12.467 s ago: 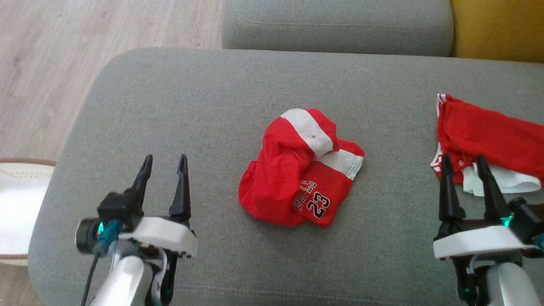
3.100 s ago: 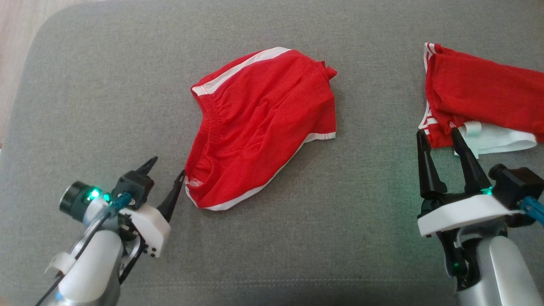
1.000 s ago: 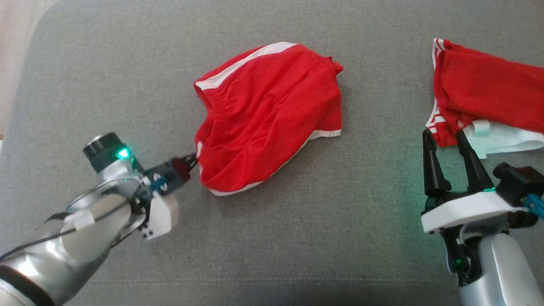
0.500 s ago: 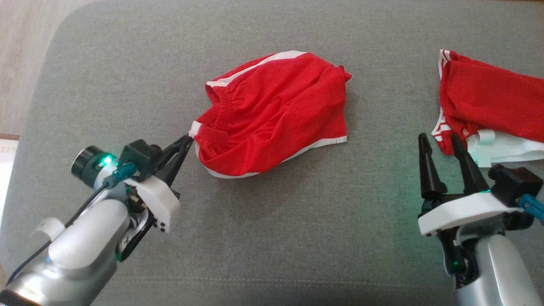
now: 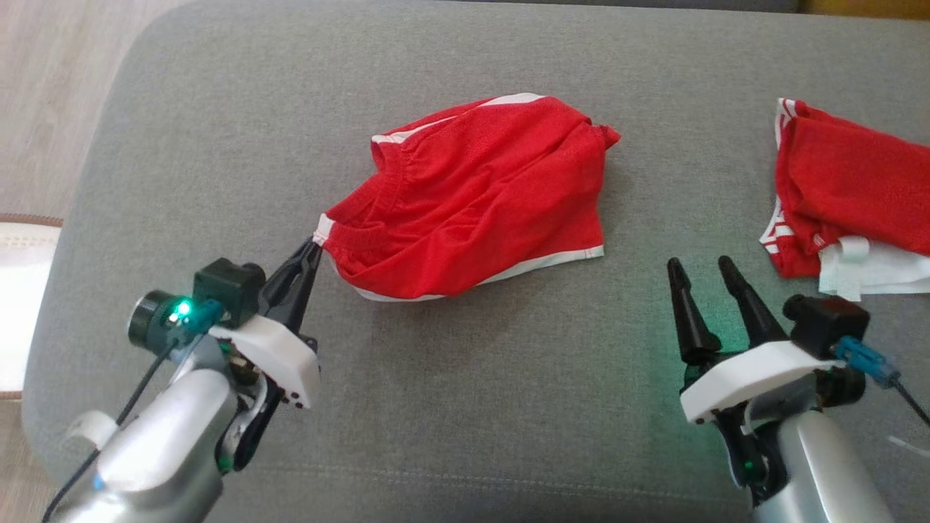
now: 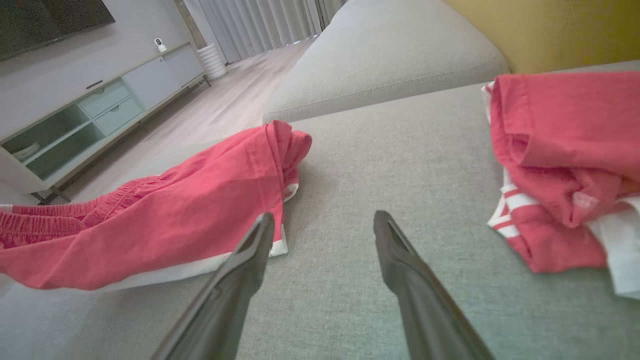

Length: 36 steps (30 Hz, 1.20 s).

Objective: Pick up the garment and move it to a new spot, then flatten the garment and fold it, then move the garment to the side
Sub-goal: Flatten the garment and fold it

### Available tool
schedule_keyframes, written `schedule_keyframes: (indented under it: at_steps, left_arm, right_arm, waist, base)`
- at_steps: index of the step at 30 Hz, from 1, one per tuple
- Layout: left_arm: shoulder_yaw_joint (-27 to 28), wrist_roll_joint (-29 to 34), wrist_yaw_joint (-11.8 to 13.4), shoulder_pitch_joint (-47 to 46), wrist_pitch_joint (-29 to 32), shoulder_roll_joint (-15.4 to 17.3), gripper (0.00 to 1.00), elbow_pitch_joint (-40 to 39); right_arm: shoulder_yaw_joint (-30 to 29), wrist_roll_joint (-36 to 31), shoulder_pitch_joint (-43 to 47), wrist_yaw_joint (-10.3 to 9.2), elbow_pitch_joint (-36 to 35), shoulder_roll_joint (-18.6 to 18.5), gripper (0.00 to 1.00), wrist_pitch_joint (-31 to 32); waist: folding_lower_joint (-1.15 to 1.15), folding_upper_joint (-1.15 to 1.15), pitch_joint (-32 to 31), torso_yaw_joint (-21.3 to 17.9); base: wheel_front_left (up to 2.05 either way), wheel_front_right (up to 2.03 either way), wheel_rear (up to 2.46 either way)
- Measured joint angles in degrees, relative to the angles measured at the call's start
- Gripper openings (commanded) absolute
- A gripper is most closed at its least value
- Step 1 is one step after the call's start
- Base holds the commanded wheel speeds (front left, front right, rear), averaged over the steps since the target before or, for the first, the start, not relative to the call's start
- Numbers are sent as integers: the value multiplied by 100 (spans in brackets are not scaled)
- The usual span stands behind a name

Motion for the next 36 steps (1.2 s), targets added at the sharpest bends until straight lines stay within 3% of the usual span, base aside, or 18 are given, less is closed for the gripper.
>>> schedule_keyframes:
  at_steps: [10, 11, 12, 19, 29, 32, 36]
  left_arm:
    - [51, -108, 198, 250, 158, -255, 0, 703]
    - [43, -132, 198, 275, 171, -269, 31, 771]
    - [55, -154, 200, 304, 169, -286, 97, 803]
    - [210, -191, 232, 338, 48, -350, 100, 814]
    - [1134, -185, 405, 1063, -4, -299, 100, -212]
    - [1112, -141, 333, 1290, -4, -300, 100, -187]
    - [970, -105, 52, 1206, 76, -299, 100, 82]
  right_arm:
    - [7, 0, -228, 0, 229, -1, 100, -9]
    - [7, 0, -227, 0, 254, -1, 100, -10]
    - [8, 1, -226, 0, 270, -1, 100, -16]
    - [4, 32, -210, 0, 319, -1, 100, -62]
    - [-68, 152, 64, 0, 304, 0, 100, -118]
    - [-69, 152, 77, 0, 250, 0, 100, -116]
    - [-69, 152, 63, 0, 167, 0, 100, -116]
  waist:
    - [0, 0, -63, 63]
    - [0, 0, -76, 63]
    - [0, 0, -90, 63]
    - [0, 0, -214, 66]
    - [0, 0, -437, 112]
    - [0, 0, -402, 89]
    - [0, 0, -290, 45]
  base:
    - [0, 0, 0]
    - [0, 0, 0]
    - [0, 0, 0]
    - [0, 0, 0]
    - [0, 0, 0]
    - [0, 0, 0]
    - [0, 0, 0]
